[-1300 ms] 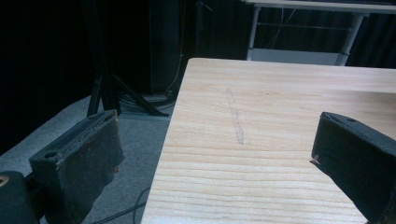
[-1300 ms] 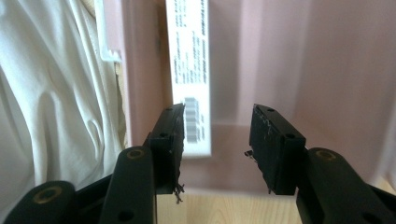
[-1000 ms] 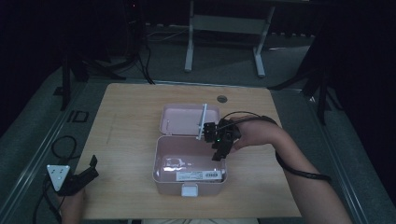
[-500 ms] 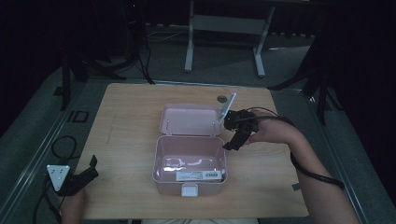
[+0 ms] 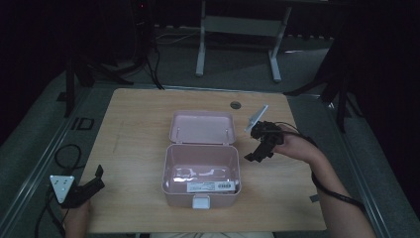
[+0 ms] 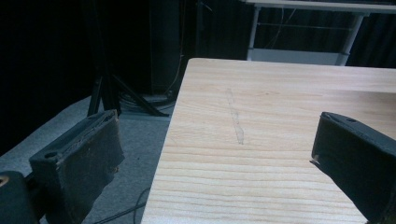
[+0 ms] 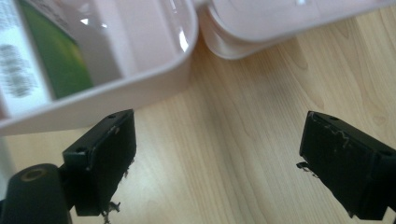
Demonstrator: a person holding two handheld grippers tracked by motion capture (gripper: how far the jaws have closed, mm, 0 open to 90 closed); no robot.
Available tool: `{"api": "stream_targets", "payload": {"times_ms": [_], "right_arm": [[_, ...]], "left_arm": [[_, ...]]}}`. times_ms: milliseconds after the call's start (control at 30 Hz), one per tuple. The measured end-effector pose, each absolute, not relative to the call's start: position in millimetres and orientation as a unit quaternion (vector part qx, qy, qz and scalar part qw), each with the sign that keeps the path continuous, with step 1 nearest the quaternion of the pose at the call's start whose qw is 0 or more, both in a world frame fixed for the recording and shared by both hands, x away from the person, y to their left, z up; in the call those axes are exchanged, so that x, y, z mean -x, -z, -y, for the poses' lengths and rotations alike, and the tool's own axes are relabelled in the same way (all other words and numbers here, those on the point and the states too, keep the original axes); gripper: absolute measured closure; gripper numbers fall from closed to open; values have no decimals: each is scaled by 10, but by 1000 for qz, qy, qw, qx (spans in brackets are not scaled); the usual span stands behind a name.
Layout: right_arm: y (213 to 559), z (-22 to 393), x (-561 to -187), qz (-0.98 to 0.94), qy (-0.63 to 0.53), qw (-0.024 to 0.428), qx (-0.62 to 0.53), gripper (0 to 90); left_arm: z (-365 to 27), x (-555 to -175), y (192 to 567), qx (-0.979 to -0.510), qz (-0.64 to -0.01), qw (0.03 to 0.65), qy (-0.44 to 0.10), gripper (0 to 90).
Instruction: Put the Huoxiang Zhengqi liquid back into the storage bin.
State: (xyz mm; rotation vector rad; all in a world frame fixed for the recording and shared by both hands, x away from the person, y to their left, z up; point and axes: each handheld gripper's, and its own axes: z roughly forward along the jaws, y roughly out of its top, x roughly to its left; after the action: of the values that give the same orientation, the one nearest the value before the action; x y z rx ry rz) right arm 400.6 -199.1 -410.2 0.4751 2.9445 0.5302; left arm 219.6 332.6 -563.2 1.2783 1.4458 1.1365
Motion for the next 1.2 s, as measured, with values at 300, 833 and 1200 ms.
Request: {"api": "stream_targets", "payload": {"times_ms": [300,833,1200], "right_arm": [[4534,2184,-4118,-945,-222,92,-224,107],[5283,2454,-4269,-891,-287,152,-318,106],[5400,2649,-4249,-829,-339,217,-389,107]], "left_arm": [[-3321,-2196,5632,-515,-580,436,-456,22],[-3323,-2196,5633,-515,-579,437,-456,22],[-3324,-2194,5633,-515,-579,438,-456,21]]}}
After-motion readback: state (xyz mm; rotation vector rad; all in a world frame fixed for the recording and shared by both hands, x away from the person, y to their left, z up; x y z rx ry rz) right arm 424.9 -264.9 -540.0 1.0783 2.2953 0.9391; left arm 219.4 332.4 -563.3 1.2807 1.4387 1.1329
